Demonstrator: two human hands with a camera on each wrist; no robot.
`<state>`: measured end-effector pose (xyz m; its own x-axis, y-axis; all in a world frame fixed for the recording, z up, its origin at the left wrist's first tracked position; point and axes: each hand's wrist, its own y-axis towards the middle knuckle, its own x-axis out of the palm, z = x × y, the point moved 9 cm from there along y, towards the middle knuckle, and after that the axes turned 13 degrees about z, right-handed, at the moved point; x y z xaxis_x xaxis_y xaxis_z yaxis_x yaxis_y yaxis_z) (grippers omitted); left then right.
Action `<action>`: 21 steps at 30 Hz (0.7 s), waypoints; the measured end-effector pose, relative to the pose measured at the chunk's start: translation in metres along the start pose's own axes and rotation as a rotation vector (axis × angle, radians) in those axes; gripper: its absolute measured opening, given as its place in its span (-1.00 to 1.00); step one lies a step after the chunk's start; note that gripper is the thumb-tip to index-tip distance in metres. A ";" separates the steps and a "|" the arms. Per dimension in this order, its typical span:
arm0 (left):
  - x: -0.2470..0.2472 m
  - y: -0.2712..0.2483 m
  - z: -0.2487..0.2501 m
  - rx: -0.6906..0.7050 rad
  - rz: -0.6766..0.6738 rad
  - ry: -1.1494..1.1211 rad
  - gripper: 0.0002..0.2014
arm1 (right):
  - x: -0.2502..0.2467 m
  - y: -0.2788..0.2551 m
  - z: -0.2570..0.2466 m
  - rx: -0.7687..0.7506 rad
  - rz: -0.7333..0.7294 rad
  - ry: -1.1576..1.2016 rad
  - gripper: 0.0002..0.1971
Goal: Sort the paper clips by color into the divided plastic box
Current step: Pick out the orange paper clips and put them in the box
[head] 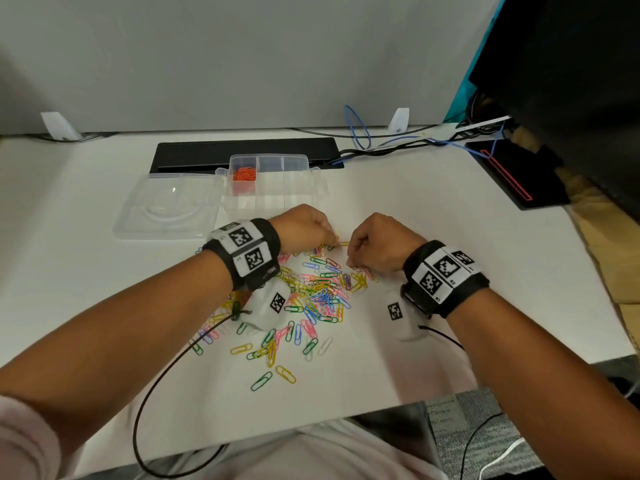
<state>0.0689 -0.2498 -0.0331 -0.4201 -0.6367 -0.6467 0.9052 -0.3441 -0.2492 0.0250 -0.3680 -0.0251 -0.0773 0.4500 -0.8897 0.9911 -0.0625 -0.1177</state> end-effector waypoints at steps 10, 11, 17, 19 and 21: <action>-0.012 -0.011 -0.024 -0.050 -0.072 -0.234 -0.74 | 0.009 -0.002 -0.015 -0.013 -0.095 -0.123 -0.86; -0.017 -0.012 -0.024 -0.034 -0.050 -0.201 -0.75 | 0.008 -0.002 -0.014 -0.011 -0.090 -0.115 -0.87; -0.029 -0.014 -0.025 -0.021 -0.013 -0.125 -0.68 | 0.004 -0.008 -0.004 0.026 -0.066 -0.130 -0.87; -0.026 -0.014 -0.026 -0.045 -0.042 -0.237 -0.67 | 0.006 -0.009 -0.004 0.029 -0.080 -0.136 -0.87; -0.018 -0.016 -0.026 -0.098 -0.117 -0.450 -0.73 | 0.007 -0.008 -0.005 0.019 -0.090 -0.150 -0.85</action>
<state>0.0640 -0.2149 -0.0365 -0.4856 -0.8408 -0.2393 0.8430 -0.3780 -0.3826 0.0170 -0.3603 -0.0280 -0.1828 0.3167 -0.9308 0.9772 -0.0458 -0.2075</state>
